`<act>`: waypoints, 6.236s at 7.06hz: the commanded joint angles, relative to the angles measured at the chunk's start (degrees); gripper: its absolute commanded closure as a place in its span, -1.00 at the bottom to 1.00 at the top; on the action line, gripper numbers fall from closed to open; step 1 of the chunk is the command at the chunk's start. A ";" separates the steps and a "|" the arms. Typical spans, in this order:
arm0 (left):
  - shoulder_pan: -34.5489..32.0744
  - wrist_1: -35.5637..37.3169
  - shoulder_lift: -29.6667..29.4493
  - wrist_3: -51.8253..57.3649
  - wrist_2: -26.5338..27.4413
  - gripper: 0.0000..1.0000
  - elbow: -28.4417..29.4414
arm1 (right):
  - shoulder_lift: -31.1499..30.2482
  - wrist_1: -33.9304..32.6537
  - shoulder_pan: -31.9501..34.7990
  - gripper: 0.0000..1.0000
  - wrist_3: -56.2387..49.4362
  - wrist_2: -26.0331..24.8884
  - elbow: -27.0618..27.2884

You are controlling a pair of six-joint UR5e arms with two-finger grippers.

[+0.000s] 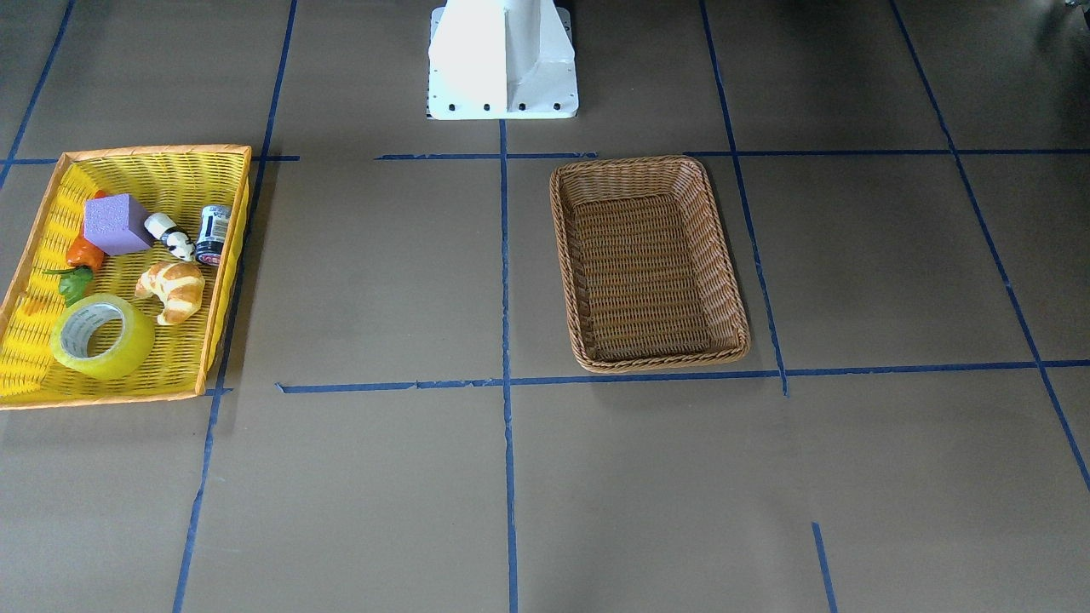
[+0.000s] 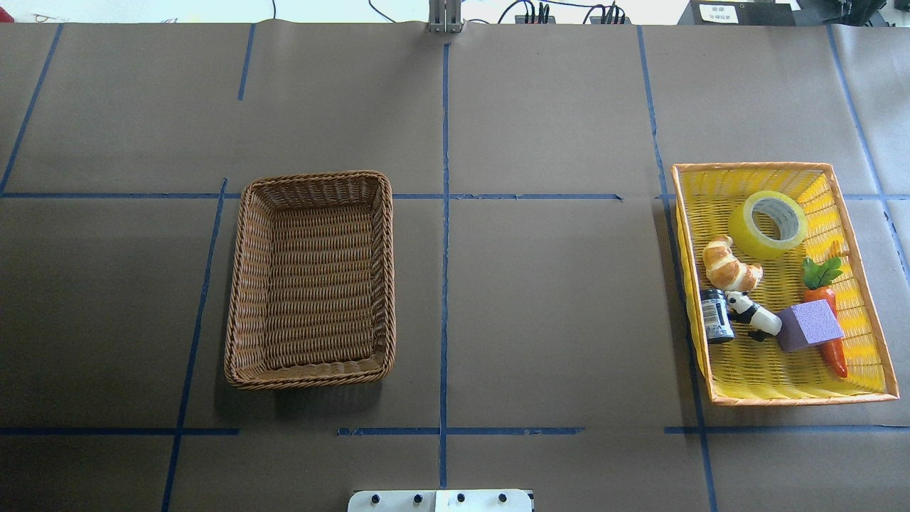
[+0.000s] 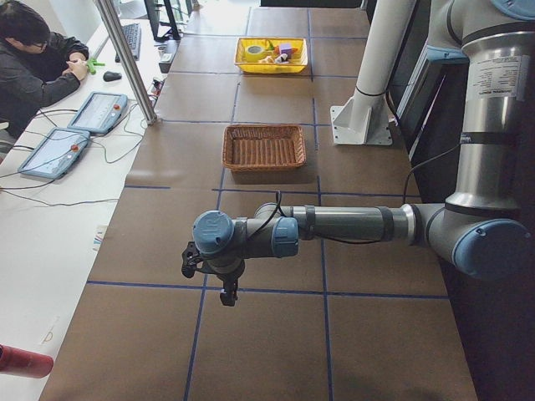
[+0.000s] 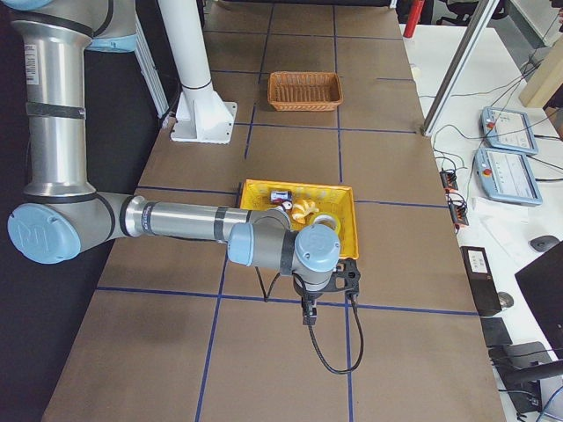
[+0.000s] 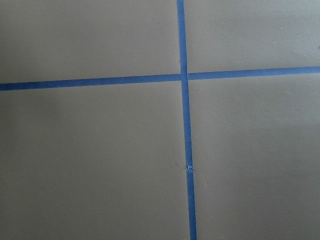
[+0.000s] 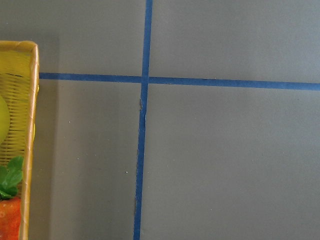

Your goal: Move tape to another basket

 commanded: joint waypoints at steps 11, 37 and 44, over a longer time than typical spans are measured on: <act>0.00 -0.05 -0.05 0.00 -0.09 -1.00 -0.57 | 2.56 0.37 -0.78 -1.00 6.28 0.13 1.90; -0.18 0.04 0.83 -0.61 -0.35 -1.00 -4.61 | 10.58 24.10 -27.72 1.00 49.65 -6.67 -1.89; 11.20 -15.69 -0.40 -23.88 -5.45 -1.00 -12.16 | 17.95 24.62 -26.52 0.99 59.08 6.10 4.17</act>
